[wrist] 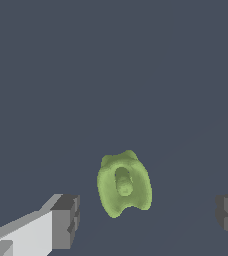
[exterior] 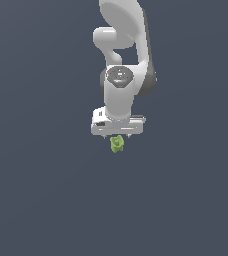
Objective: Pick up the object and move it to a goal position.
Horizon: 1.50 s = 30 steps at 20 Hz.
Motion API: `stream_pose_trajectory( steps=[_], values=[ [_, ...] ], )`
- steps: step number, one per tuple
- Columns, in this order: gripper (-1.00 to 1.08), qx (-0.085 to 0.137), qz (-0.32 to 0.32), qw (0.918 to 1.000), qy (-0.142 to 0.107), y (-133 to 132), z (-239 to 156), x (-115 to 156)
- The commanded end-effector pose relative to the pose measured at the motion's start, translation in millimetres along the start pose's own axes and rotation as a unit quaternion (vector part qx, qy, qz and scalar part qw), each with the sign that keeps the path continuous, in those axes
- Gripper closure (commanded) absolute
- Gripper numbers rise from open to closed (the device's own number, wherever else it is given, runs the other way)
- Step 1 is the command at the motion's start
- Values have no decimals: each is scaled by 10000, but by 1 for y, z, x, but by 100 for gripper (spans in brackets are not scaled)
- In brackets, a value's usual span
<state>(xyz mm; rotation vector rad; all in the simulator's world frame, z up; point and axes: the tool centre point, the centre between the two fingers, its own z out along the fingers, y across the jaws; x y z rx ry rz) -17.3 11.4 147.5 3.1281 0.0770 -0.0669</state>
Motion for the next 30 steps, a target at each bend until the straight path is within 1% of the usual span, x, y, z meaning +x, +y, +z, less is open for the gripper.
stream_pose_trajectory(
  steps=[1,4,10,13,21,26,30],
  values=[
    [-92,0,0,10000,0,0,0,0],
    [-92,-6,52,10000,3,5,0,0],
    [-92,-41,362,9993,18,33,0,0],
    [-92,-46,413,9991,19,37,0,0],
    [-92,-35,145,9999,48,29,10,-4],
    [-92,-17,-300,9995,101,17,27,-11],
    [-92,3,-734,9972,157,6,42,-19]
  ],
)
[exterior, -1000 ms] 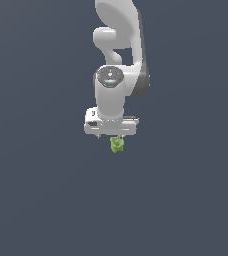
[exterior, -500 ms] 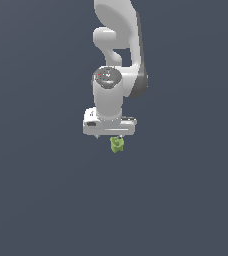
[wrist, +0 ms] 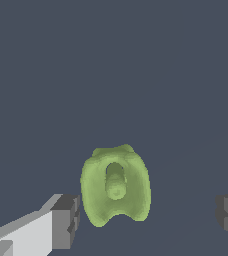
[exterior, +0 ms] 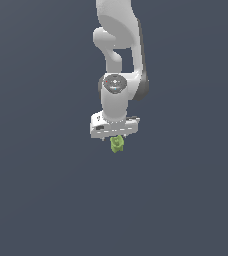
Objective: Pick up the object and move it to a goal position.
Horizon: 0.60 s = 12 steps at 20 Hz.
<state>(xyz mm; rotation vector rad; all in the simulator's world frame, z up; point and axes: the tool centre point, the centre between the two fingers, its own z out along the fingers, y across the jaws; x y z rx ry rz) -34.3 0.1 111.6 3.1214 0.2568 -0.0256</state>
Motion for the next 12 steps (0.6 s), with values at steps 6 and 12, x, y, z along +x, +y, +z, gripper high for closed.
stream_pose_trajectory(
  steps=[6,12],
  values=[
    [-92,31,-550,9985,77,-16,19,-10],
    [-92,35,-596,9982,80,-17,21,-11]
  ],
)
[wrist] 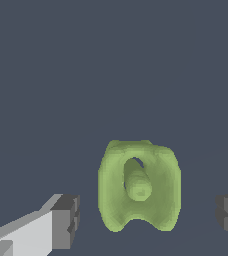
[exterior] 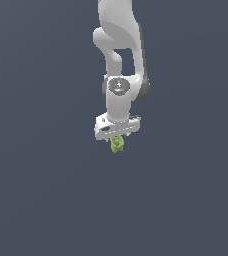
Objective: Pick up the object and move it to a goal position.
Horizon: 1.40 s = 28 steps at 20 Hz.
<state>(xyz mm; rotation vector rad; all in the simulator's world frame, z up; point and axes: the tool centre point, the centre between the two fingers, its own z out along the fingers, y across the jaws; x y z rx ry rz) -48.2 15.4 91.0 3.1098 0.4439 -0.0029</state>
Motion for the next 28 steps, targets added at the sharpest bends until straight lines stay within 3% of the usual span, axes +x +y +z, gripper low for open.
stream_pose_trajectory(
  steps=[1,17,18,28],
  values=[
    [-92,-1,1,10000,1,0,1,0],
    [-92,0,-27,10000,9,-1,51,0],
    [108,0,-27,10000,9,-1,51,0],
    [108,0,-32,10000,14,-1,50,0]
  ],
)
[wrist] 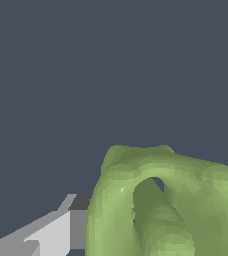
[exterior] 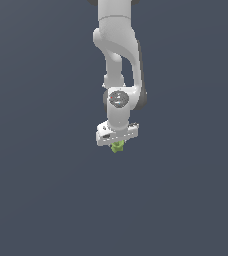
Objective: Pick up the object and move it to a goal position.
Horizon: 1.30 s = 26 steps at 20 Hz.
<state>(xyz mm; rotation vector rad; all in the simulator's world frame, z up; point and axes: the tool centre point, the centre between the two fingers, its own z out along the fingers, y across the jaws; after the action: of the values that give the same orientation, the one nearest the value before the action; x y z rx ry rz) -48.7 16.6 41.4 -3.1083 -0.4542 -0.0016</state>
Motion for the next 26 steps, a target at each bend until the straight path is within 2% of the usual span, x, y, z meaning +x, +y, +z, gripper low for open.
stream_pose_trajectory(
  steps=[1,6,12,26],
  values=[
    [108,-1,1,10000,0,0,0,0],
    [108,-1,1,10000,0,-1,-11,2],
    [108,-1,1,10000,0,-3,-43,7],
    [108,1,-2,10000,-2,-15,-181,31]
  ],
)
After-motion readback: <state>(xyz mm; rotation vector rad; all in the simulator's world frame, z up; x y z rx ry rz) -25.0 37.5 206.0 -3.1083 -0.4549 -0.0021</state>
